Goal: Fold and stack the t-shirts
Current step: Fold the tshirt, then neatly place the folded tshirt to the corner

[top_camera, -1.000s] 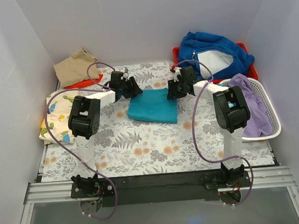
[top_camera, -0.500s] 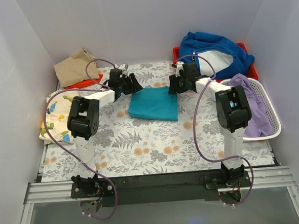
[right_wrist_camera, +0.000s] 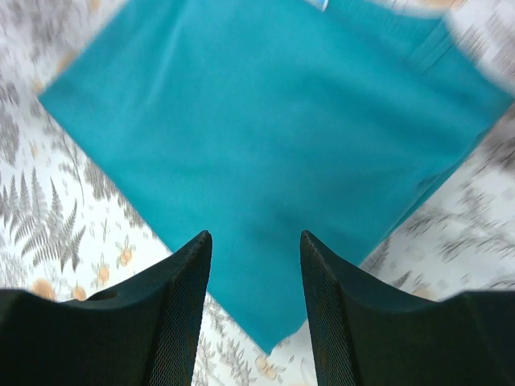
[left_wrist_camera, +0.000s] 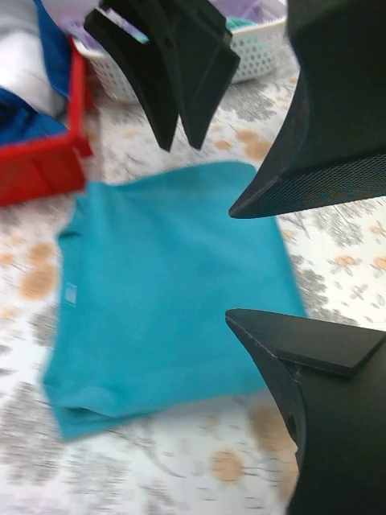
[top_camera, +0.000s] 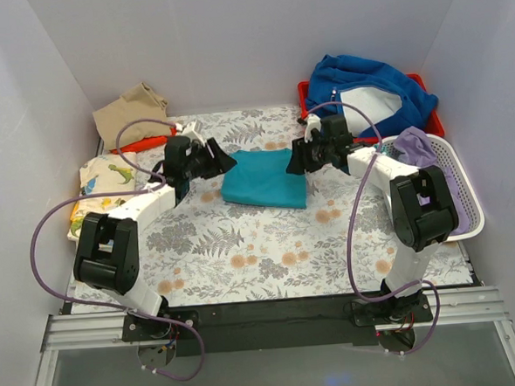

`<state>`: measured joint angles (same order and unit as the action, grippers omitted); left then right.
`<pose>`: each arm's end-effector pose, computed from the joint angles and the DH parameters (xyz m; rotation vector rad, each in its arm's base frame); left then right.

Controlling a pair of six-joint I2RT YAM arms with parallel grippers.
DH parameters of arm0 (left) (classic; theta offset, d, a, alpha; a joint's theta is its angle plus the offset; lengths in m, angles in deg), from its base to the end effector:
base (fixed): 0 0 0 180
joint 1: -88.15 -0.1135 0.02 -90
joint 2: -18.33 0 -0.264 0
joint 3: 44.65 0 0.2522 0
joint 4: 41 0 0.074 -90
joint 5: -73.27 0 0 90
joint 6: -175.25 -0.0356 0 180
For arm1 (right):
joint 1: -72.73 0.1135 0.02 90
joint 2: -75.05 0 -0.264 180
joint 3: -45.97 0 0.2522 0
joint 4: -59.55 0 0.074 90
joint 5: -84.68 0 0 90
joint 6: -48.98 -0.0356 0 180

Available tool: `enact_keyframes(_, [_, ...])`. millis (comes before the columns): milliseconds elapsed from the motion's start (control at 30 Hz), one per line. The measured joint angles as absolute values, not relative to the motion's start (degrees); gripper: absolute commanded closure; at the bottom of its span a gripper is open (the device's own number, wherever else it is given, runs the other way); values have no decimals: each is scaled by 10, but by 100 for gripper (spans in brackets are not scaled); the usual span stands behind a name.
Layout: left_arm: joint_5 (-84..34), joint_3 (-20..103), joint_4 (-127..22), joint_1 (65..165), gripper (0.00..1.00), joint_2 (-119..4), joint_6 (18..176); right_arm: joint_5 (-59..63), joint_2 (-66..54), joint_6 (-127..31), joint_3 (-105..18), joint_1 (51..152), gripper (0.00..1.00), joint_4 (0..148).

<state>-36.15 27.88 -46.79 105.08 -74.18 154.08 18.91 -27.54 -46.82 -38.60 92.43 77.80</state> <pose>0.3462 -0.1177 0.2443 -0.7607 2.1107 -1.2325 0.3747 0.1497 0.2302 -0.5076 2.1717 0.7121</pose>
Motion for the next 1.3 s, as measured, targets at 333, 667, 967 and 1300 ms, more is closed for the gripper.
enact_keyframes(333, [-365,106,-420,1051,53,-728,1573,200,-275,-480,-312,943,46,776])
enact_keyframes(667, [-327,109,-400,1051,53,-777,1579,202,-275,-484,-297,943,46,767])
enact_keyframes(967, [-333,116,-369,1048,54,-809,1596,199,-274,-484,-297,943,46,764])
enact_keyframes(1300, [-250,169,-487,1048,24,-690,1566,157,-182,-478,-299,942,39,779])
